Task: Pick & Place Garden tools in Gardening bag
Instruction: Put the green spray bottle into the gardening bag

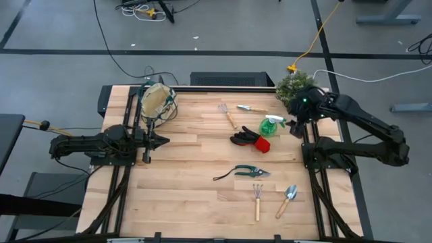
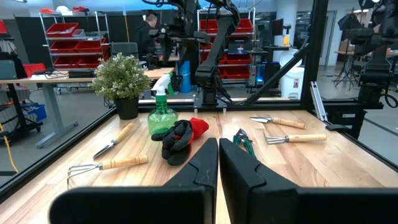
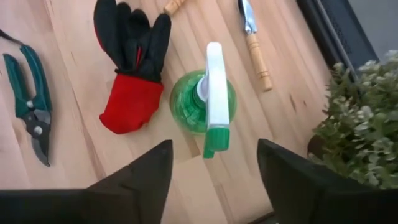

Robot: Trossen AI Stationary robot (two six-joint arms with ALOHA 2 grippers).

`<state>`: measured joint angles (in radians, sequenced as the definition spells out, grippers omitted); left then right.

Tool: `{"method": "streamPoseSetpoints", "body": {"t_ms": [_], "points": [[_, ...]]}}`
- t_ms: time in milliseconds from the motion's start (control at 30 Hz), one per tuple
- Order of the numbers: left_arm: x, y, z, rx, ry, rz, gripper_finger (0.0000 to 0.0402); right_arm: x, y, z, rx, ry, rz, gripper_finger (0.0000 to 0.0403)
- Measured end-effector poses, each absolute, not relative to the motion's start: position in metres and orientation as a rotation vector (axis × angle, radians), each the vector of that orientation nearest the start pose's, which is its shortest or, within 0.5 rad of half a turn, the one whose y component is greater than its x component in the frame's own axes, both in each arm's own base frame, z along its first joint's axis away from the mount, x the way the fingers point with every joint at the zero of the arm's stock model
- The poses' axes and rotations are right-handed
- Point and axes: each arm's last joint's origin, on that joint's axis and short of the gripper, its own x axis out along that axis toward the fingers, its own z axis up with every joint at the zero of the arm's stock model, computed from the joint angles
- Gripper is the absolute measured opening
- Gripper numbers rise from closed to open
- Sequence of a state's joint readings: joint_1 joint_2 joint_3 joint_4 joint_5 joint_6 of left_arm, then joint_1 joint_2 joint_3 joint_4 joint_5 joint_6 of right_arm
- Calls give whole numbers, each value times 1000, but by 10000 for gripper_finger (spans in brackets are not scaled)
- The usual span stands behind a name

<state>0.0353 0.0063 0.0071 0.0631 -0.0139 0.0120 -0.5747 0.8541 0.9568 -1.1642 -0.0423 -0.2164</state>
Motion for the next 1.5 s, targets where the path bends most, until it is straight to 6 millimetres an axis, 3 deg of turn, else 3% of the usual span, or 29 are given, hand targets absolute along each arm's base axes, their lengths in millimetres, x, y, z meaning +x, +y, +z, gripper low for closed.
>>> {"method": "streamPoseSetpoints", "body": {"t_ms": [300, 767, 1500], "points": [[97, 4, 171, 12, -63, 49, 21, 118, -75, 282, 114, 1046, -364, 290], [97, 4, 171, 12, -64, 50, 21, 124, -79, 258, 108, 1022, -390, 290], [97, 4, 172, 13, -64, 49, 21, 129, -84, 253, 119, 1038, -431, 274]]}}
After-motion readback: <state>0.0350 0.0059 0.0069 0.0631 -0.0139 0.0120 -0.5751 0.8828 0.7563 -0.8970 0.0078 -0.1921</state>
